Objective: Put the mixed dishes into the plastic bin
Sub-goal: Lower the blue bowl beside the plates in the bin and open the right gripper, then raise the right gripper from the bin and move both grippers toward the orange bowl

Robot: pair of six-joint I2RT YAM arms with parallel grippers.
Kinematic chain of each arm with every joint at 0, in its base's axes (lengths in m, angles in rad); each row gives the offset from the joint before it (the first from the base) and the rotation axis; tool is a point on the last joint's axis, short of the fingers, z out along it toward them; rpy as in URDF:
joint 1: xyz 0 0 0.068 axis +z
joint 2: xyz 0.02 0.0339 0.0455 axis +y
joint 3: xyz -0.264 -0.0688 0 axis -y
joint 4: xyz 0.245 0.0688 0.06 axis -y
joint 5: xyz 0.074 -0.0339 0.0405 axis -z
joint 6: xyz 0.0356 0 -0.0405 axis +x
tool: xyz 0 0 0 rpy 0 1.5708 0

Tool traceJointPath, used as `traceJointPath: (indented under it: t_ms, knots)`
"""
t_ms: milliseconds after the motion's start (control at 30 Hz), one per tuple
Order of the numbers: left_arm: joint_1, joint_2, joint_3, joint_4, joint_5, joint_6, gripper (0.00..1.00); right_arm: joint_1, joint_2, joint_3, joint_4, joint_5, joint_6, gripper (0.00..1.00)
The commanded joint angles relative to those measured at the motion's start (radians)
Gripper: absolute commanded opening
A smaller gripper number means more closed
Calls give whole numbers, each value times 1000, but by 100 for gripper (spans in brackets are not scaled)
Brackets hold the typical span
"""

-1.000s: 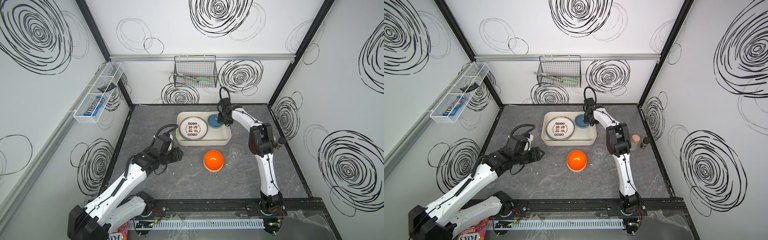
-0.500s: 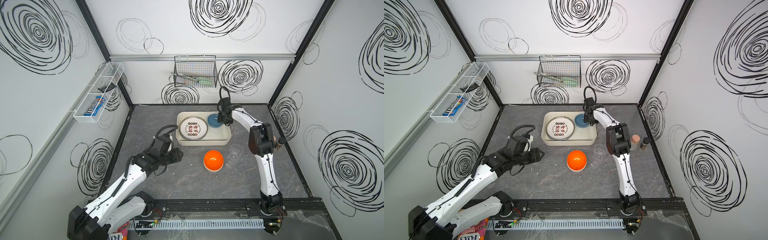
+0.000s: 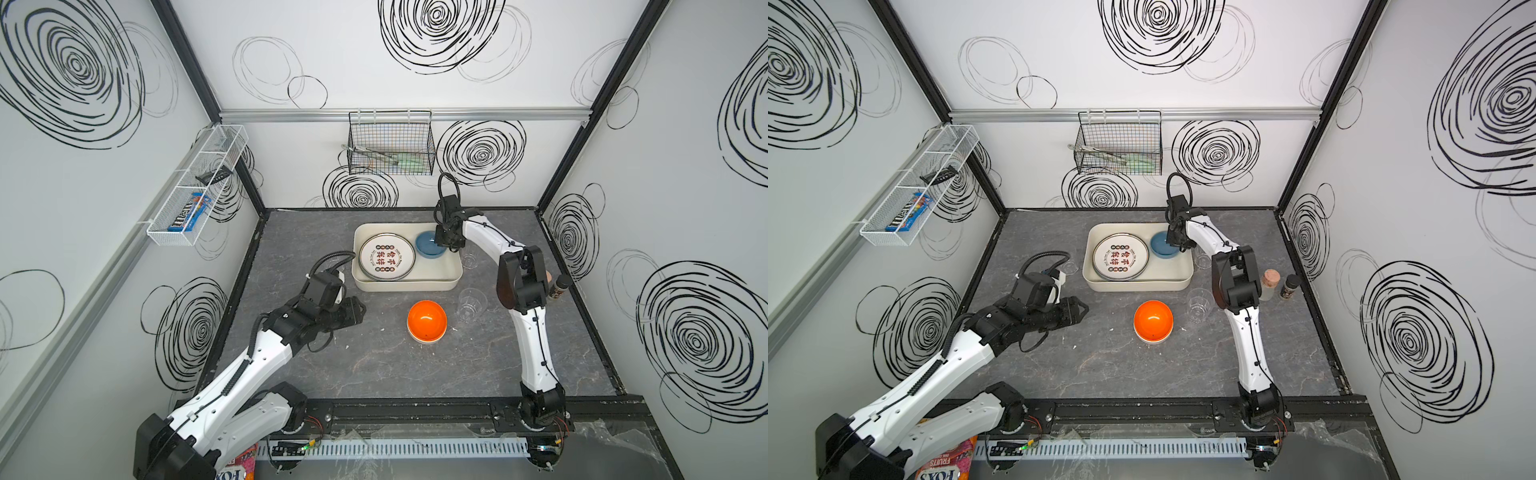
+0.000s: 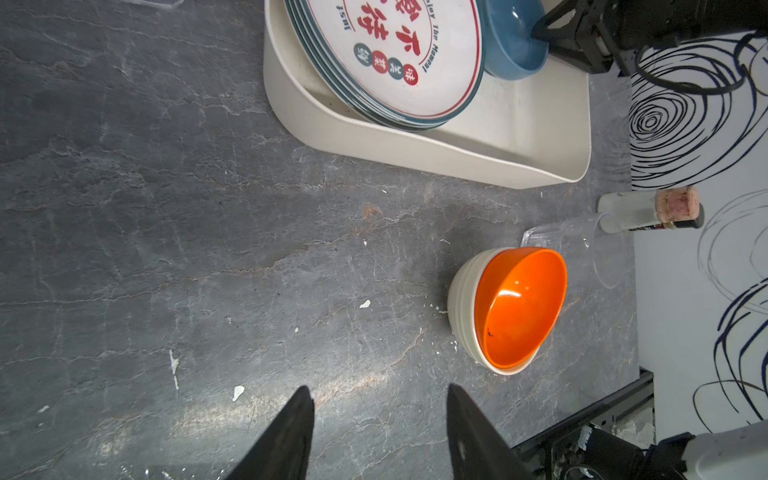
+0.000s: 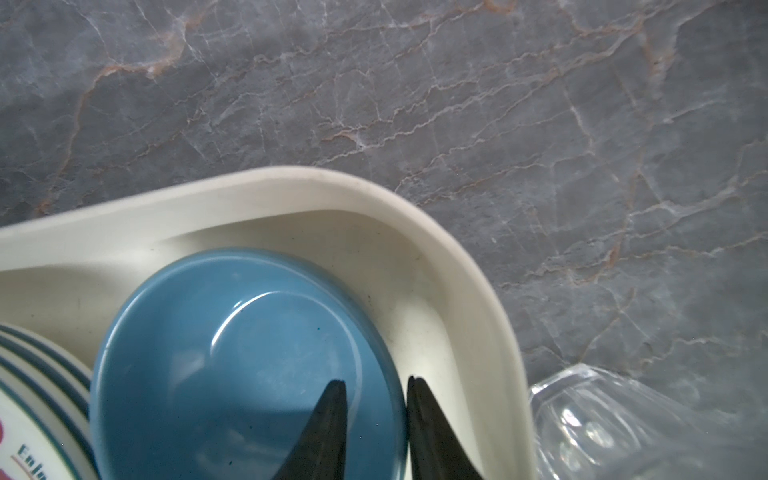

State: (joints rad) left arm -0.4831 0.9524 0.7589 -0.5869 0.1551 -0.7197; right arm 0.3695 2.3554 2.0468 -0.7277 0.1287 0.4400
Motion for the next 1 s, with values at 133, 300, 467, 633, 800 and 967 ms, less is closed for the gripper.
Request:
traceJointPath:
  t_ms: [133,300,467,633,800,967]
  knots:
    - [9,-27,-15,21,7,-9,56,23,-130,-1,-33,38,-3,34]
    - [7,-30,-21,29,17,-11,56,33,-214,-55,-23,30,-6,35]
    - [-4,-25,-30,56,45,-8,56,55,-321,-147,-1,-4,-15,36]
    - [-28,-4,-23,73,60,3,54,80,-437,-262,25,-58,-24,36]
    - [-49,27,-8,87,57,14,54,106,-566,-412,73,-130,-36,38]
    - [-74,76,17,100,59,26,54,118,-699,-580,116,-227,-42,39]
